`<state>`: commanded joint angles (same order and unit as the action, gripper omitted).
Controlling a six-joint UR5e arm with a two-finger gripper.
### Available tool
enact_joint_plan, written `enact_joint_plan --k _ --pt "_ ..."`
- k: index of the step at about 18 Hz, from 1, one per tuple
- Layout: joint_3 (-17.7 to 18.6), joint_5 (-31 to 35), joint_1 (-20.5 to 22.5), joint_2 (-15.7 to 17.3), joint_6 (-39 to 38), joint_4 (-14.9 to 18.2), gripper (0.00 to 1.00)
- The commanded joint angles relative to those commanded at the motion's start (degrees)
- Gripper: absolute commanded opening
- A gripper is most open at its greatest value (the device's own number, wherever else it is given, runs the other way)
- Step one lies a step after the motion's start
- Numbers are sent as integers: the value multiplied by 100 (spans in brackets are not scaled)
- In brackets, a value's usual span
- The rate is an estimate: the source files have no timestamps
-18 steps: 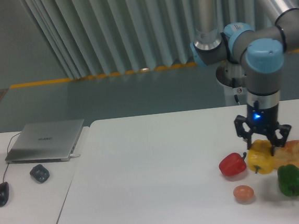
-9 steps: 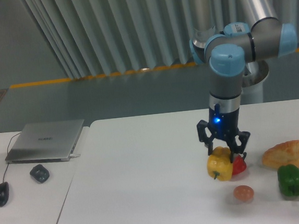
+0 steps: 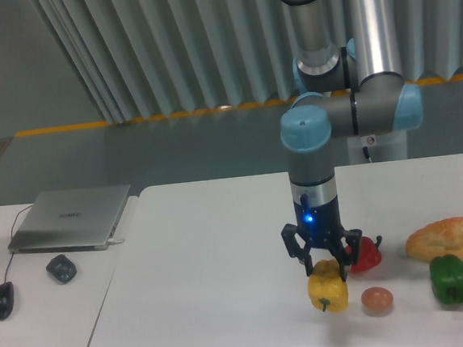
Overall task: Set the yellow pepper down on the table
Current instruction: 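Carry the yellow pepper beside the red pepper and lower it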
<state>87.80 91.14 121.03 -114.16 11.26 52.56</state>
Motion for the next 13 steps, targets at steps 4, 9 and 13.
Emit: enact_joint_plan --k 4,9,13 --pt "9 325 -167 -150 -132 0 58" --pt "9 317 -193 -176 -168 -35 60" --pt "18 343 -193 -168 -159 -35 70"
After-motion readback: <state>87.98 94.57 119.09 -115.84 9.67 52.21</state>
